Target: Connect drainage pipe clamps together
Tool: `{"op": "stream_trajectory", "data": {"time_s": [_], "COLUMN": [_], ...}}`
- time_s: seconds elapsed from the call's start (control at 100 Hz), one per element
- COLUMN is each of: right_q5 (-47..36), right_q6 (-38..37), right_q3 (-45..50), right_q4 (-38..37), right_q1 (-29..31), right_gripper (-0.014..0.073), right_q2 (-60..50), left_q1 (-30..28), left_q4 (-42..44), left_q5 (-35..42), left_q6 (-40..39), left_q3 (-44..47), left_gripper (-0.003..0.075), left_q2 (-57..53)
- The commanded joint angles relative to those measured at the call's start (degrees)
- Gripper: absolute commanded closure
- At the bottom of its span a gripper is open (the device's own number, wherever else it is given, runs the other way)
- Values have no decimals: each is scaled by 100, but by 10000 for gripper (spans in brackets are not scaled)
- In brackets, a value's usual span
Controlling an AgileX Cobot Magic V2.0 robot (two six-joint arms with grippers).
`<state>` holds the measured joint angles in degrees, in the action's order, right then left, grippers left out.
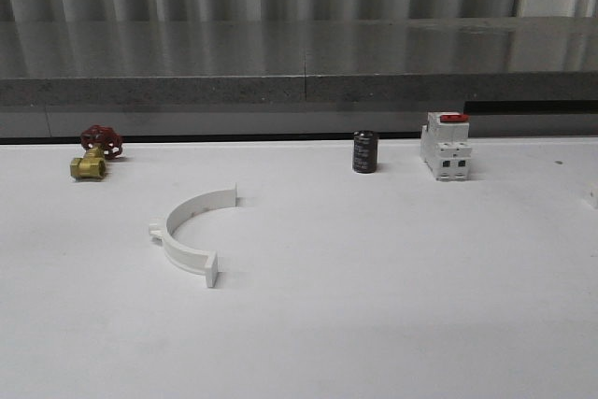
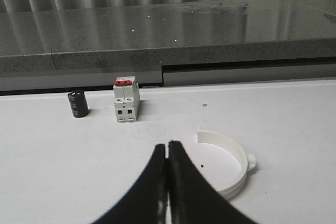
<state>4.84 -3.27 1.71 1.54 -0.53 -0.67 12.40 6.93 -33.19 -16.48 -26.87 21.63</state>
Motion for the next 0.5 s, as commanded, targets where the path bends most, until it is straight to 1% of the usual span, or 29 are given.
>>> {"op": "stream_trajectory", "data": {"time_s": [0.0,0.04,0.24,0.37,0.49], "right_q5": [-421,-426,-636,-80,605], "right_q6": [81,81,69,67,67], "right_q3": [-120,-120,-178,-690,-1440], "right_q4": [-36,-36,54,253,253], "right_q1": [28,28,28,28,28], "right_gripper": [661,661,661,661,661], "right_q2": [-104,-104,-104,15,585], "left_q1": [-10,-10,-10,-10,-10], "left_q4": [-1,25,70,70,70], "left_q5": [423,423,389,389,389], "left_q6": [1,1,1,1,1], "left_q3": [-149,-149,-149,-149,-149], "left_gripper": [694,743,741,741,741], "left_q2": [-1,-1,-1,-1,-1]}}
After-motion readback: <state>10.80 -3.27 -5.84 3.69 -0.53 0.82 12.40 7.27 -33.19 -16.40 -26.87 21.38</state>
